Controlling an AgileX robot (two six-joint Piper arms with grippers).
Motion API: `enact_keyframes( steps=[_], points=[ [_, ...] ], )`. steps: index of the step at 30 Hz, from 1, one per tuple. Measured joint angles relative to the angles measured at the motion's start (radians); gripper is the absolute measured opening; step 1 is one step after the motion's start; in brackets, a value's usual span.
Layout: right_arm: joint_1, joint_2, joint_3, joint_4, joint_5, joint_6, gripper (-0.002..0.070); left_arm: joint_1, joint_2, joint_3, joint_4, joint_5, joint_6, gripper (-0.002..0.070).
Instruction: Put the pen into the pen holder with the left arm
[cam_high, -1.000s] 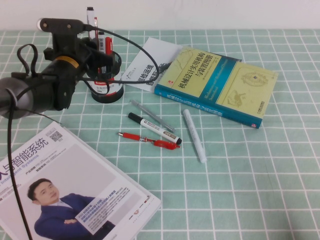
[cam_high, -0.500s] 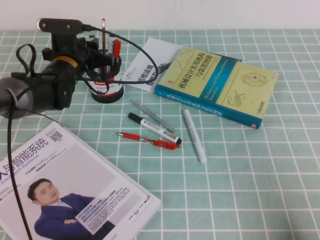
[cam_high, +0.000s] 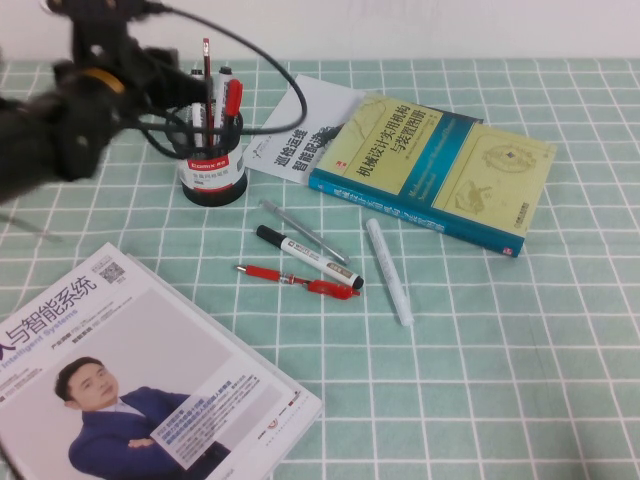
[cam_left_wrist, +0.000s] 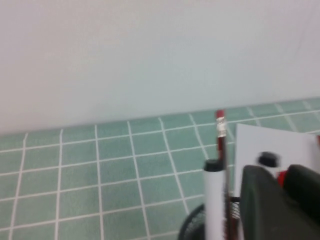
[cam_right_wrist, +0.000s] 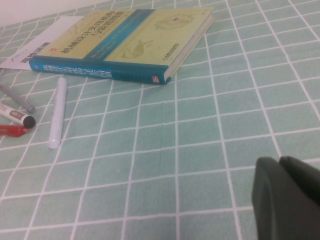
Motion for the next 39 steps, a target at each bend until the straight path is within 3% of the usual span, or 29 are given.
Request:
enact_keyframes(
  steps=[5, 23, 32, 39],
  points=[
    [0.000, 0.000, 0.000, 0.000, 0.000, 0.000, -0.0020, -0.002, -0.214, 0.093, 0.000, 0.083, 0.000, 0.0008],
    [0.000, 0.000, 0.000, 0.000, 0.000, 0.000, -0.0020, -0.002, -1.008, 0.721, 0.003, 0.345, -0.098, -0.0001],
    [0.000, 0.000, 0.000, 0.000, 0.000, 0.000, -0.0020, -0.002, -1.167, 0.850, 0.016, 0.395, -0.098, -0.0001],
    [0.000, 0.000, 0.000, 0.000, 0.000, 0.000, -0.0020, -0.002, -1.215, 0.981, 0.022, 0.235, -0.098, -0.0003]
  ],
)
